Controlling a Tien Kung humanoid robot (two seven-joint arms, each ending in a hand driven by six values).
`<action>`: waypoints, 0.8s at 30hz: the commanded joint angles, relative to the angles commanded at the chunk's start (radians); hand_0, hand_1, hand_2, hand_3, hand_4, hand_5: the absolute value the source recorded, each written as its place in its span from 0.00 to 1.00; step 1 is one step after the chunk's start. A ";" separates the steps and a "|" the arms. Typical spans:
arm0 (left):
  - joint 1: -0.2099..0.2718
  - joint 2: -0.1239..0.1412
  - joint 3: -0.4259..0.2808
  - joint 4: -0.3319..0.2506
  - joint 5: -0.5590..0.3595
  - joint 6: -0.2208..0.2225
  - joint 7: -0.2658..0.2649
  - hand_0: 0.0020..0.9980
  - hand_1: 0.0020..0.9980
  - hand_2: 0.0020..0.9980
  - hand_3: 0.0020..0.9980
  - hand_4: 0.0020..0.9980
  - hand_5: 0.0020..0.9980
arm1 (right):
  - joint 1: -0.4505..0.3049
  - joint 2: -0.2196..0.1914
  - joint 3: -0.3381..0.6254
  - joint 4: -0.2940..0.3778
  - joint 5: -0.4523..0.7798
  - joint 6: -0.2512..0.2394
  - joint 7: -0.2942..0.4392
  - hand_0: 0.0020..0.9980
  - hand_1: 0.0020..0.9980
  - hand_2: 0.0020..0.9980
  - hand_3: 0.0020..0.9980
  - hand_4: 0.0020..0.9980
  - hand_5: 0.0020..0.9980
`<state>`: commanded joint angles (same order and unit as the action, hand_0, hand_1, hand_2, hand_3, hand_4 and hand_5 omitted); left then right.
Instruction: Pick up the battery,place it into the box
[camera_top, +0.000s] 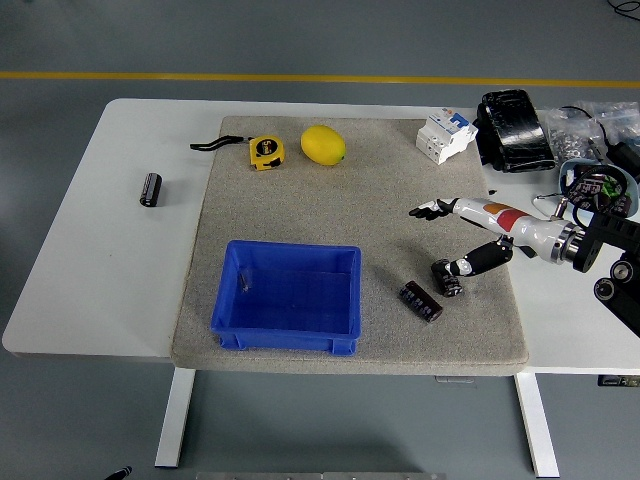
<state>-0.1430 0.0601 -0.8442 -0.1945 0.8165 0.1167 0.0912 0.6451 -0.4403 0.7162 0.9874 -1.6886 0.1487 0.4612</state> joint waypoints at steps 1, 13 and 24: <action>0.000 0.000 0.000 0.000 0.000 0.000 0.000 0.72 0.79 0.82 0.64 0.74 0.60 | 0.000 0.000 -0.001 0.000 -0.001 0.001 -0.001 0.83 0.79 0.82 0.86 0.86 0.16; 0.001 -0.001 -0.006 0.000 0.011 -0.003 0.004 0.72 0.79 0.82 0.64 0.74 0.60 | -0.036 -0.004 -0.002 -0.025 -0.044 0.006 -0.015 0.83 0.79 0.82 0.85 0.76 0.10; 0.003 -0.003 -0.016 0.002 0.023 -0.004 0.004 0.72 0.79 0.82 0.64 0.73 0.60 | -0.048 -0.001 0.005 -0.029 -0.051 0.009 -0.017 0.83 0.79 0.81 0.85 0.73 0.08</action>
<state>-0.1398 0.0573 -0.8605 -0.1927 0.8391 0.1131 0.0952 0.5966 -0.4418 0.7216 0.9582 -1.7396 0.1581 0.4439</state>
